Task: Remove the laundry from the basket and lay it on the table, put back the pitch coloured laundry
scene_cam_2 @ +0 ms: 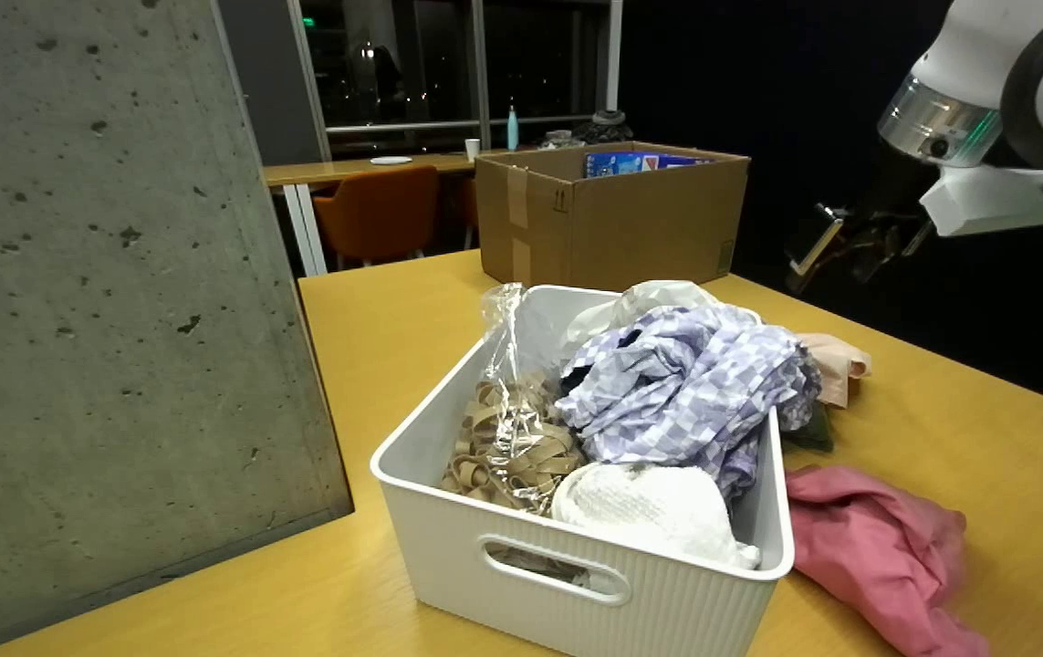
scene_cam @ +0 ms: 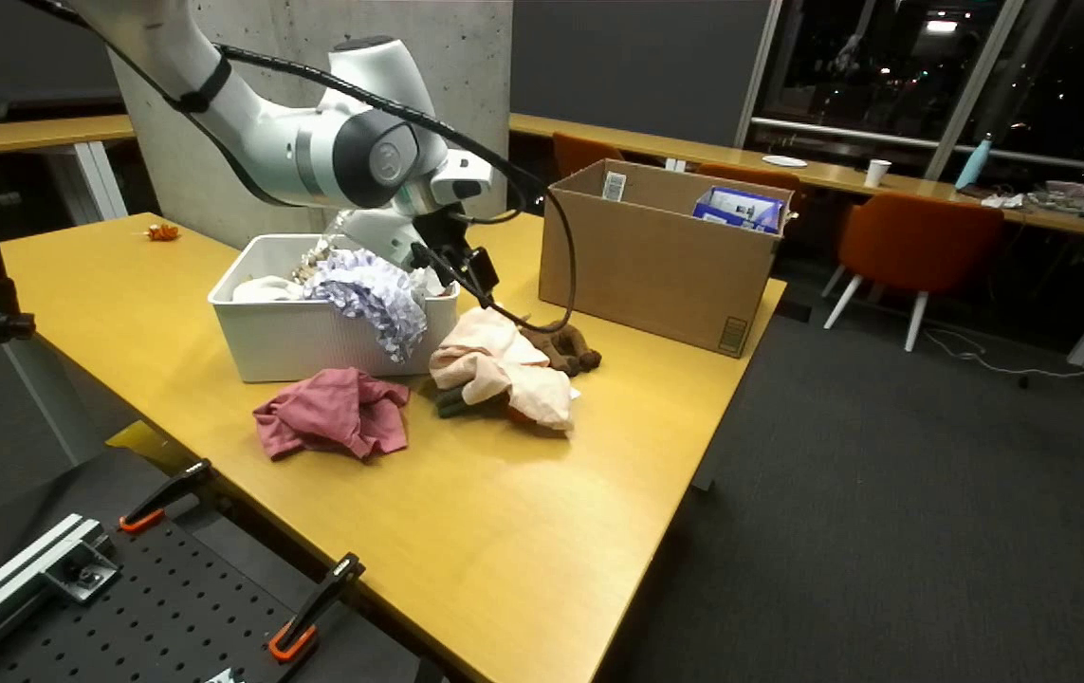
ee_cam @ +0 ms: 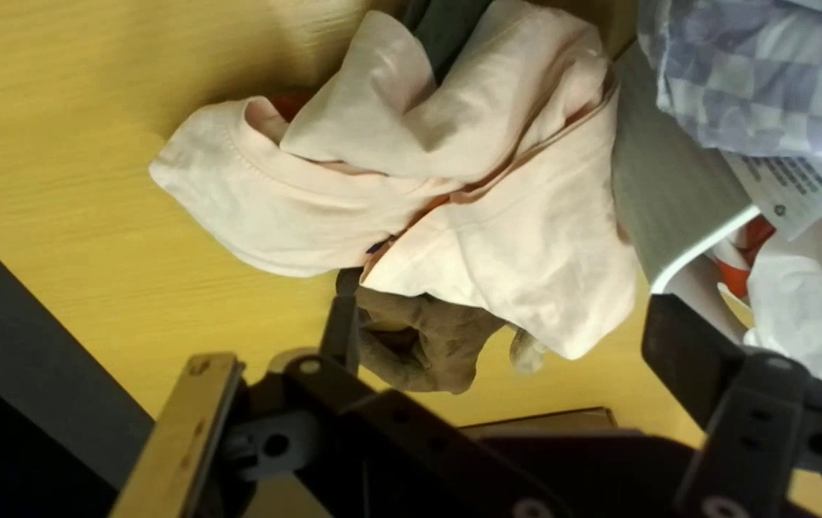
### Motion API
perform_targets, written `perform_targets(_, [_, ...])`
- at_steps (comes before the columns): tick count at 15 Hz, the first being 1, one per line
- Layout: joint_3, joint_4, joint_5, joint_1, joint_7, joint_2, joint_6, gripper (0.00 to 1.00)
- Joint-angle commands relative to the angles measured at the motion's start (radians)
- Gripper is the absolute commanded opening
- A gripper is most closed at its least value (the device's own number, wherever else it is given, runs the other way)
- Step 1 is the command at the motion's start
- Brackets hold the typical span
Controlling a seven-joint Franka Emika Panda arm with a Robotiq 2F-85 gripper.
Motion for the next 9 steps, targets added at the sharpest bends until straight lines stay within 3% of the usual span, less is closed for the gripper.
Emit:
perform_targets(1, [0.027,-0.015,0.063,-0.02,-0.045,0.027,0.047,1.0])
perform_targets(9, [0.047,0.048,0.137,-0.07,-0.134,0.126,0.027,1.0])
